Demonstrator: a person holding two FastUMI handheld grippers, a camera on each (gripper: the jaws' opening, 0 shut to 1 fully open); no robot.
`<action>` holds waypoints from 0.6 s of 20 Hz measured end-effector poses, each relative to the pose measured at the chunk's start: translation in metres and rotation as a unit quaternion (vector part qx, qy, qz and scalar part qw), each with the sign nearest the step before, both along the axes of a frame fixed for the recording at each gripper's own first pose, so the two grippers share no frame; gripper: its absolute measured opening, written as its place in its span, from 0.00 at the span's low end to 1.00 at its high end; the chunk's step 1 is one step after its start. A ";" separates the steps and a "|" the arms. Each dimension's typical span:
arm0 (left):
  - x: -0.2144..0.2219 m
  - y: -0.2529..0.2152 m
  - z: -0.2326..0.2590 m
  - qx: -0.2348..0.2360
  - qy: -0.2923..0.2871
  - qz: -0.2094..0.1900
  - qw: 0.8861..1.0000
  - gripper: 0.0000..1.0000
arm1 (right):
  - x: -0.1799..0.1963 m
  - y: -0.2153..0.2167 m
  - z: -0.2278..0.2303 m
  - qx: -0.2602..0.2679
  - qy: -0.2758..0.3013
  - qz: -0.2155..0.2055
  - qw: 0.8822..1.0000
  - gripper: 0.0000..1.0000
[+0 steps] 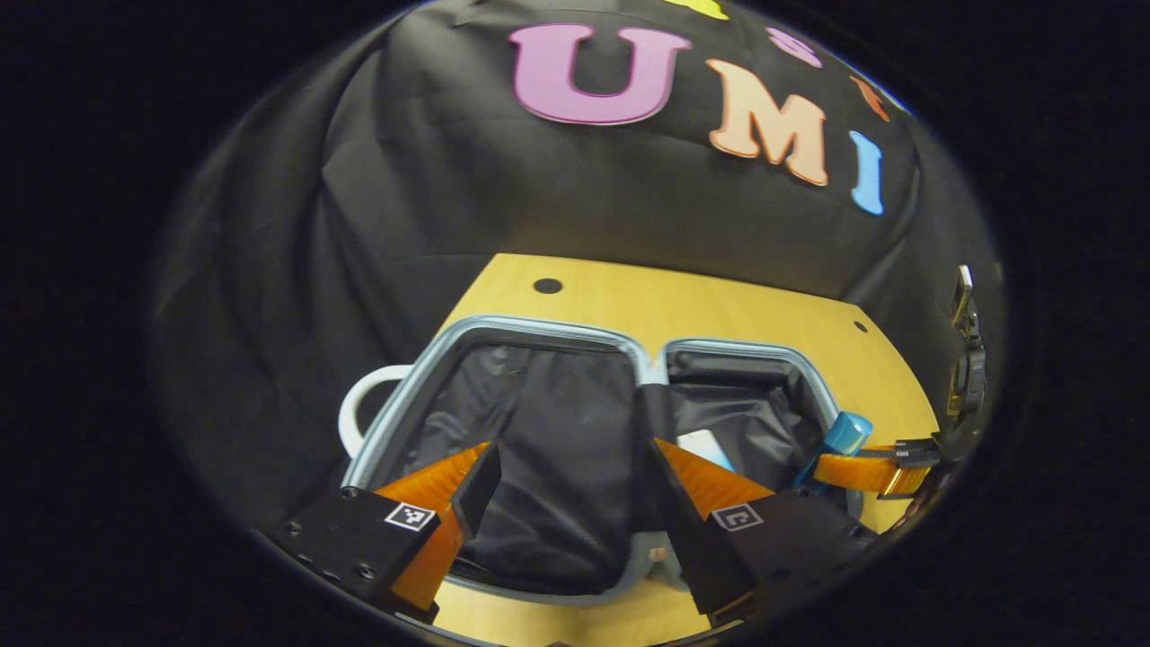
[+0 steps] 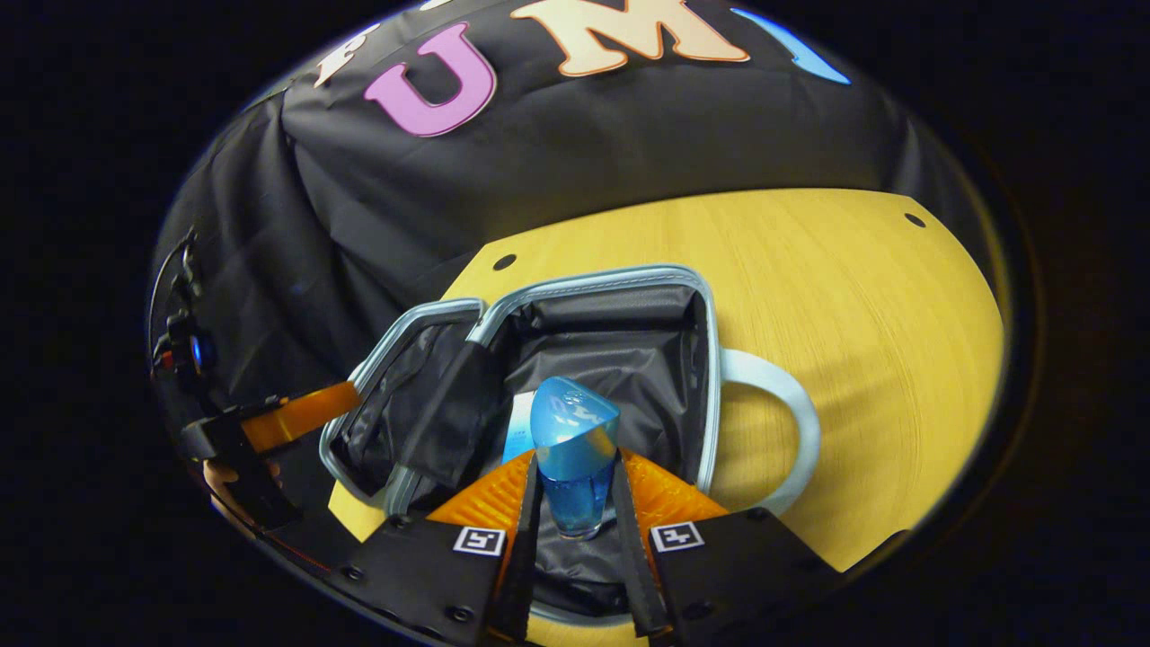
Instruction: First open the suitcase, pack the skin care products into it, and then close the suitcase.
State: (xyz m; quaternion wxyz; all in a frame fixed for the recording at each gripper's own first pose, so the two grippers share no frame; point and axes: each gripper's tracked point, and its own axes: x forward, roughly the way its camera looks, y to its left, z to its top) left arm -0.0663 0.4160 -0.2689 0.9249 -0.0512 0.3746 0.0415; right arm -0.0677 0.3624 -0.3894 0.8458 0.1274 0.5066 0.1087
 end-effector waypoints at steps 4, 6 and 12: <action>-0.010 0.059 0.005 0.009 0.001 0.040 0.999 0.95 | 0.024 -0.001 -0.004 -0.011 -0.007 -0.033 0.999 0.42; -0.002 0.085 -0.004 0.014 0.004 0.057 0.998 0.95 | 0.038 0.001 0.012 -0.005 -0.033 -0.040 0.999 0.59; 0.018 0.155 -0.011 0.024 0.005 0.101 0.995 0.95 | 0.051 -0.019 0.049 -0.023 -0.090 -0.054 0.994 0.94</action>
